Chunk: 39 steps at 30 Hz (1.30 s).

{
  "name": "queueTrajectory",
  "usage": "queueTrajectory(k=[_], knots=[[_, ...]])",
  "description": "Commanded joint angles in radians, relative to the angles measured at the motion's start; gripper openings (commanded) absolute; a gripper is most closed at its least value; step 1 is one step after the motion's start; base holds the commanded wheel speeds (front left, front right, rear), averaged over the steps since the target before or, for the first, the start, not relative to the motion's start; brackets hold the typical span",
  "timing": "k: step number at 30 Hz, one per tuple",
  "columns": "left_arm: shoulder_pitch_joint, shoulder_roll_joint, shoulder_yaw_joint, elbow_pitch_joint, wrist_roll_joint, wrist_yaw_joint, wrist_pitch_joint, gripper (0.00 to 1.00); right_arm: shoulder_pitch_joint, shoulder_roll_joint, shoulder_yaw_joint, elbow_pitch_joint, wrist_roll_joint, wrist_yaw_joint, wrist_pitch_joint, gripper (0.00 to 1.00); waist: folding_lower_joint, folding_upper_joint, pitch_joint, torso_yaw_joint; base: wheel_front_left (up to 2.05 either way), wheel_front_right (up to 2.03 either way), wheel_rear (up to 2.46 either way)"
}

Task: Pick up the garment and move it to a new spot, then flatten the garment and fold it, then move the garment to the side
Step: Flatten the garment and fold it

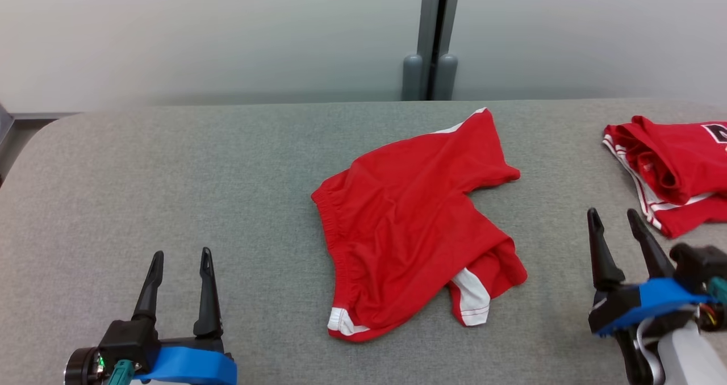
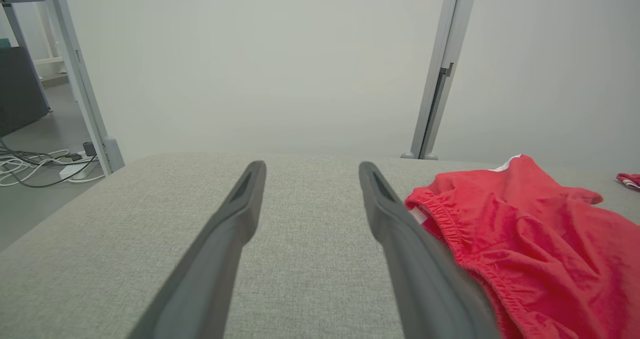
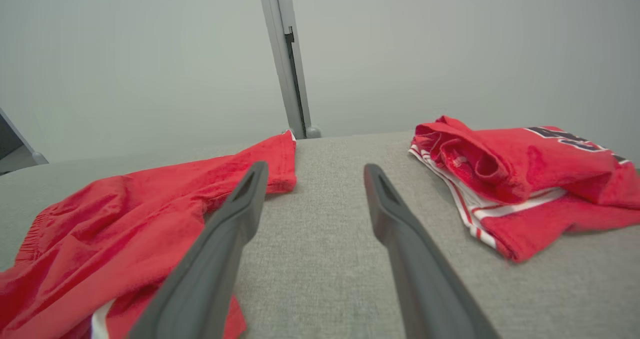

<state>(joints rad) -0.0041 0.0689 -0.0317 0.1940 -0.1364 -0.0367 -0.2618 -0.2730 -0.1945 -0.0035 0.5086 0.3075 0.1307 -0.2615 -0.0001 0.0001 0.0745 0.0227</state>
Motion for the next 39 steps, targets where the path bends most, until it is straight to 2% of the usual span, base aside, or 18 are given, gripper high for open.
queueTrajectory(k=[1, 8, 13, 29, 35, 39], knots=[[0.004, 0.007, 0.006, -0.003, 0.008, -0.003, -0.004, 1.00, 0.037, 0.012, -0.010, -0.032, -0.006, 0.000, -0.004, 1.00, 0.0001, -0.0001, -0.008, -0.010, 0.00, 0.00, 0.00], [0.018, 0.008, 0.000, -0.009, 0.016, -0.003, -0.004, 1.00, 0.224, 0.105, -0.077, -0.234, -0.066, 0.000, 0.063, 1.00, 0.0001, -0.0001, -0.020, -0.019, 0.00, 0.00, 0.00], [0.018, 0.011, -0.002, -0.008, 0.017, -0.006, -0.004, 1.00, 0.296, 0.136, -0.094, -0.321, -0.085, 0.000, 0.105, 1.00, 0.0001, -0.0001, -0.017, -0.023, 0.00, 0.00, 0.00], [-0.018, 0.012, -0.043, 0.010, 0.026, -0.025, -0.004, 1.00, 0.312, 0.144, -0.070, -0.486, -0.097, 0.000, 0.144, 1.00, 0.0001, -0.0001, -0.018, -0.059, 0.00, 0.00, 0.00], [-0.024, 0.013, -0.144, 0.038, 0.013, -0.072, 0.029, 1.00, 0.333, 0.144, -0.065, -0.526, -0.097, 0.000, 0.165, 1.00, 0.0001, -0.0001, -0.015, -0.071, 0.00, 0.00, 0.00], [-0.029, 0.024, -0.229, 0.074, -0.003, -0.088, 0.063, 1.00, 0.337, 0.144, -0.059, -0.530, -0.096, 0.000, 0.168, 1.00, 0.0001, -0.0001, -0.007, -0.079, 0.00, 0.00, 0.00]])
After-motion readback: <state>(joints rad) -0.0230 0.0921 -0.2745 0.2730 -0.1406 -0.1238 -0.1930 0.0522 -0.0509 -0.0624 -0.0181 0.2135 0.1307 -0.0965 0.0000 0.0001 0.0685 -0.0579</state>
